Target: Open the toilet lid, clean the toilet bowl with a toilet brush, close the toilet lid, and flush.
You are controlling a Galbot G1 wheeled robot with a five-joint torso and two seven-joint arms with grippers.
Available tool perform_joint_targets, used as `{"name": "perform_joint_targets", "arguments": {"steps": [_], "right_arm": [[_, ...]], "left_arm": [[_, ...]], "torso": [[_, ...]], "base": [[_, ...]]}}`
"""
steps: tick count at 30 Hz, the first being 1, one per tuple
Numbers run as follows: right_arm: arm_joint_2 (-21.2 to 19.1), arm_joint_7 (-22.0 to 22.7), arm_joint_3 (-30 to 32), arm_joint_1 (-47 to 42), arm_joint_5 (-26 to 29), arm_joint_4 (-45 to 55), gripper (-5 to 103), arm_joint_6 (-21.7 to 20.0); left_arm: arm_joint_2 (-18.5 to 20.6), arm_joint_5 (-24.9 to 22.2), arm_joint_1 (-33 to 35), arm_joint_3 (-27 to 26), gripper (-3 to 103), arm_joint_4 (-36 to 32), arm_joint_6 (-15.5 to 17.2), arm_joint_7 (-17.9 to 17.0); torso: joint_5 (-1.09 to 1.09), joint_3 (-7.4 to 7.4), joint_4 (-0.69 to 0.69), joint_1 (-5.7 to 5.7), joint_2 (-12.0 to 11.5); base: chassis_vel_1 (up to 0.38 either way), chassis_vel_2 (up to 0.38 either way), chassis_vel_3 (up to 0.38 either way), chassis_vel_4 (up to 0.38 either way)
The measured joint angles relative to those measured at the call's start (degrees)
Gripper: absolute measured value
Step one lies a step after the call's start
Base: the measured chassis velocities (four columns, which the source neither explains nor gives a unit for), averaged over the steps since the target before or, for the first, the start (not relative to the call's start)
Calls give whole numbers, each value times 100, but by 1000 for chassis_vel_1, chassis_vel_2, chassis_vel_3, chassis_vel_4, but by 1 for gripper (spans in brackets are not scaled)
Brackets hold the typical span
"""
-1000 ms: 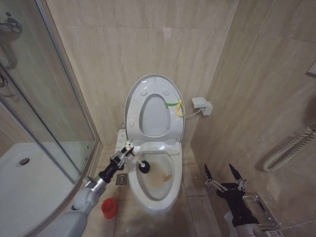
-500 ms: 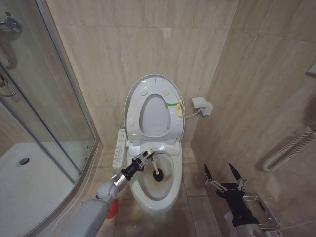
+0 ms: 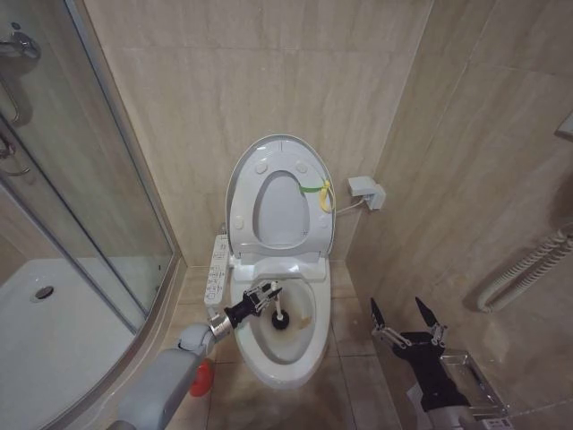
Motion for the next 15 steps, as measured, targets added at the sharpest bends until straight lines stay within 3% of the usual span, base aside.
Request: {"name": "perform_joint_targets", "arguments": {"steps": [5,15], "right_arm": [[0,0,0,0,0,0,100,0],[0,0,0,0,0,0,100,0]], "left_arm": [[-175,81,-57,-86,24,233,-44,-51],[-493,-732,-110,-300,23,-842,318,-513]], "torso": [[0,0,0,0,0],[1,1,-2,0,0]], "base": [[0,0,0,0],[0,0,0,0]]}}
